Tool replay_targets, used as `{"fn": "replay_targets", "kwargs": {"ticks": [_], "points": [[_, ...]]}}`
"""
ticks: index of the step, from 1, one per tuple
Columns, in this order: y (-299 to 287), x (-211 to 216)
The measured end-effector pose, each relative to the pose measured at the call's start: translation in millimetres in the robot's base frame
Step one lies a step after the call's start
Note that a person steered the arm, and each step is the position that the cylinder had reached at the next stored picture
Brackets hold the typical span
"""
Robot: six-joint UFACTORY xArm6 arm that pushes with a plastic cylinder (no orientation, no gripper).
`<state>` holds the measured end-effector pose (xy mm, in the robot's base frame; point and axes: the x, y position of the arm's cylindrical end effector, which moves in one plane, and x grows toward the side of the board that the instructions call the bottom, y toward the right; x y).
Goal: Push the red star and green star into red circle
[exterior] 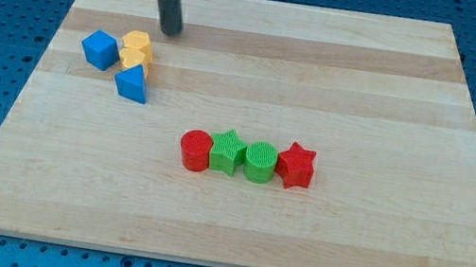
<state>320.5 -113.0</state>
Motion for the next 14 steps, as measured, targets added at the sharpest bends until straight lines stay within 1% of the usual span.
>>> {"fn": "replay_targets", "kwargs": {"ticks": [1,2,3,4,5,6,8,10,14], "points": [[60,90],[109,125],[177,140],[228,164],[260,190],[269,196],[206,196],[172,192],[43,160]]}}
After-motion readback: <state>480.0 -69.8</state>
